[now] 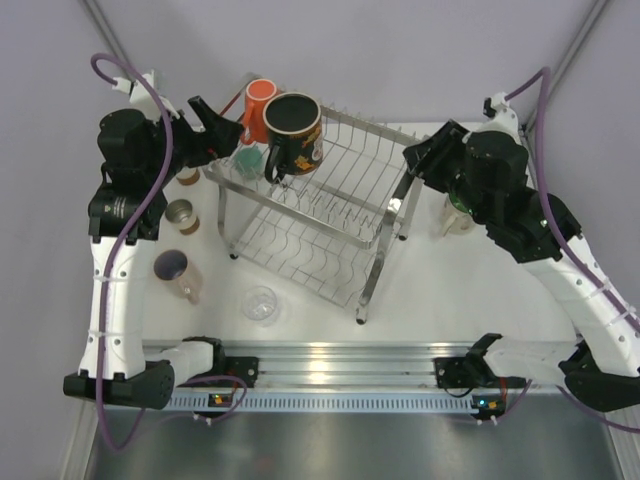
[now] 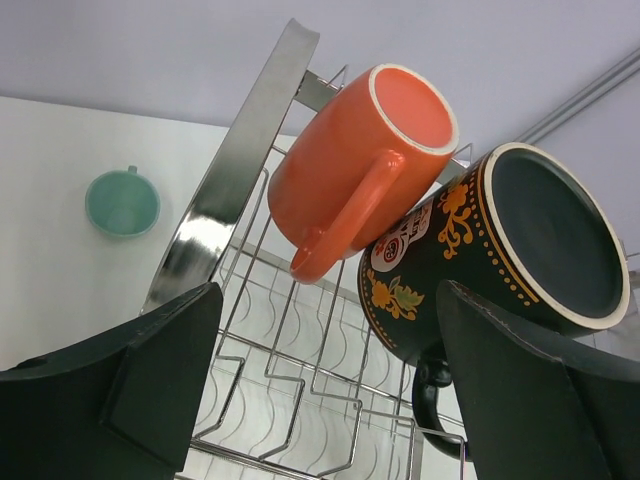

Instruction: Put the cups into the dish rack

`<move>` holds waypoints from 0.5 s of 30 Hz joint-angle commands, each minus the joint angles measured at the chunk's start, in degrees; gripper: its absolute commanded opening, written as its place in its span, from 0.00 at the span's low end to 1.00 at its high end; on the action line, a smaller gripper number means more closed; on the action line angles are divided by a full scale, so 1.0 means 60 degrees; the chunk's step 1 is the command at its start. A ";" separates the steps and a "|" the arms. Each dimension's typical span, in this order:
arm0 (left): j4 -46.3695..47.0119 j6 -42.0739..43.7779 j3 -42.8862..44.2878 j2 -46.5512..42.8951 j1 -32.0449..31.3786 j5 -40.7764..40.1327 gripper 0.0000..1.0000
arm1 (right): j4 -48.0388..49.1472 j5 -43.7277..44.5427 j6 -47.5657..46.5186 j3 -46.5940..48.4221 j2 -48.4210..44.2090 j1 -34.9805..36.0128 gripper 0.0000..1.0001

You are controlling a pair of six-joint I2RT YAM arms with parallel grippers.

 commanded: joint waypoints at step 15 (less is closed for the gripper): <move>0.0421 0.0214 0.0746 -0.0028 -0.0046 0.0644 0.94 | 0.1648 -0.5664 -0.2199 0.0297 0.0523 -0.3557 0.00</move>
